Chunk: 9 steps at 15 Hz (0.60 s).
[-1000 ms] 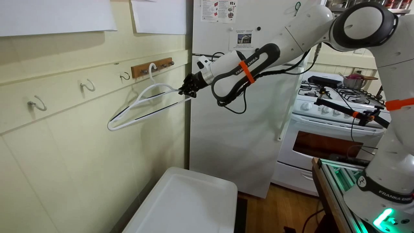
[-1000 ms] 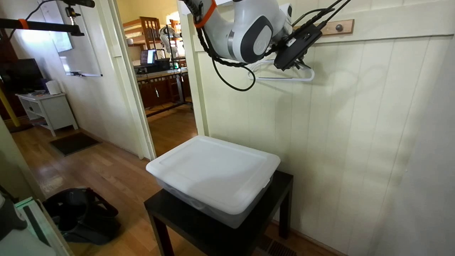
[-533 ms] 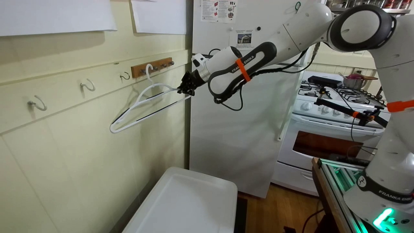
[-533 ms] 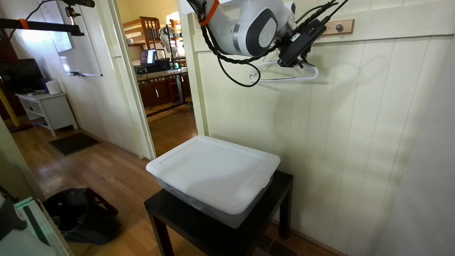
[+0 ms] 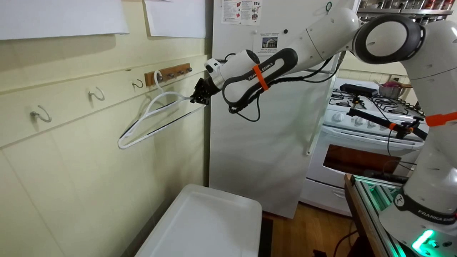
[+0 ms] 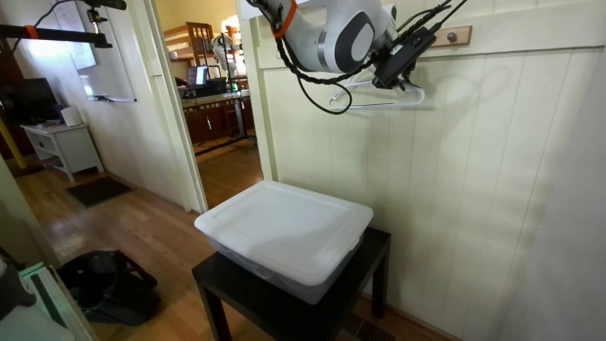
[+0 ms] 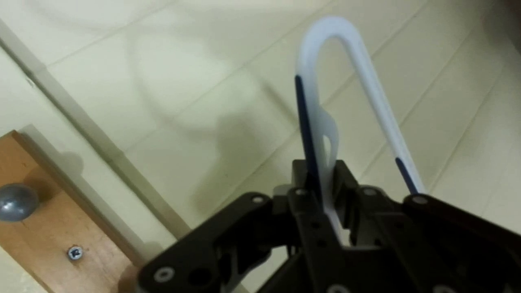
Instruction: Move the hanger from the hook on the left to the hook on the right
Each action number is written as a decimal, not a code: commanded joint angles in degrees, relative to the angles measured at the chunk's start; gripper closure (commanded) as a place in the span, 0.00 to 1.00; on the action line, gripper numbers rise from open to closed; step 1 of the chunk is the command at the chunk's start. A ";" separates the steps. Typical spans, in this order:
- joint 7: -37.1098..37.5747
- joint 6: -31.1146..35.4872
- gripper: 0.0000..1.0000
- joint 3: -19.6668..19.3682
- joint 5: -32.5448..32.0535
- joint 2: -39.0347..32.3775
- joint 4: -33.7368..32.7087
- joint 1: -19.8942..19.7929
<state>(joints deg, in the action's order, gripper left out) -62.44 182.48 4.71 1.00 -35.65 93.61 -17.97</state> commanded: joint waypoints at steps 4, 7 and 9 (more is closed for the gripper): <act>1.78 -4.41 0.96 -2.00 0.45 -5.37 -8.40 2.60; 1.61 -5.12 0.96 -1.85 0.33 -7.32 -10.56 3.28; 1.55 -5.38 0.96 -1.95 0.29 -8.59 -11.71 3.84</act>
<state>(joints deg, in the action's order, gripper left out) -62.07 179.39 3.67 0.99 -41.43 86.03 -15.63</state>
